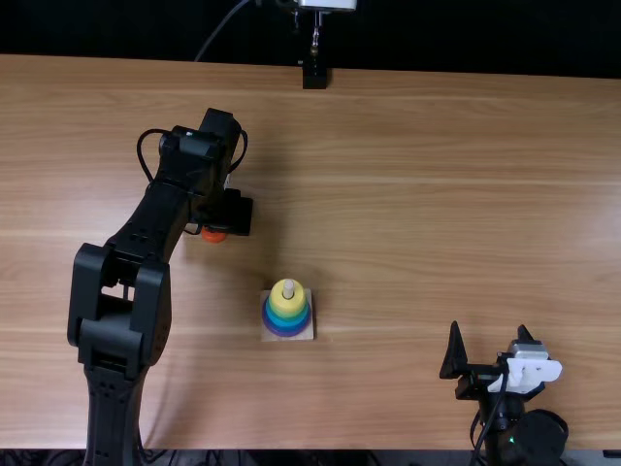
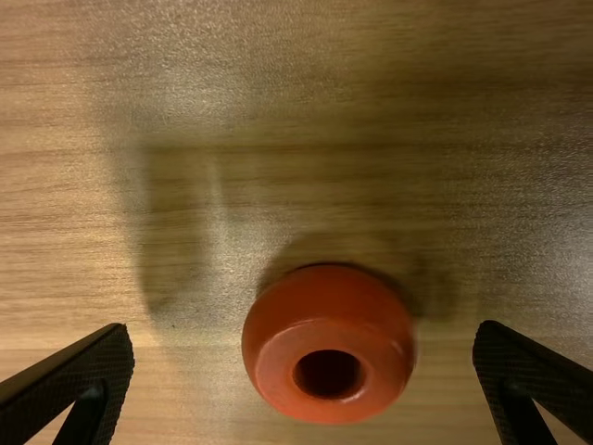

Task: Build the Hanoi tower: stack the rings onto the peg from bottom to top in this color order: purple, dark blue, light blue, dark green, light green, yellow, orange.

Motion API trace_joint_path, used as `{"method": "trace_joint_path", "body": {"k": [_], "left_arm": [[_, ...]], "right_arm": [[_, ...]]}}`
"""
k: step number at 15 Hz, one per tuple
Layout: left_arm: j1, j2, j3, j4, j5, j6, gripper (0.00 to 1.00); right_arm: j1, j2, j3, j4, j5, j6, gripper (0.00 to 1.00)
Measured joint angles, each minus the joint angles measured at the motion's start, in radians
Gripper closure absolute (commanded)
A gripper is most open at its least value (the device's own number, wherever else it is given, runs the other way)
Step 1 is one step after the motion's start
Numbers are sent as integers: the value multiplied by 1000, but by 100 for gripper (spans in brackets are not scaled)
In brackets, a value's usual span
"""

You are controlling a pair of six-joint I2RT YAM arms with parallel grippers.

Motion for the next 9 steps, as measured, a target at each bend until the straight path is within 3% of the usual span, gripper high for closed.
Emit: {"method": "trace_joint_path", "body": {"k": [9], "left_arm": [[0,0,-22,0,34,0,0]], "right_arm": [[0,0,0,0,0,0,0]]}}
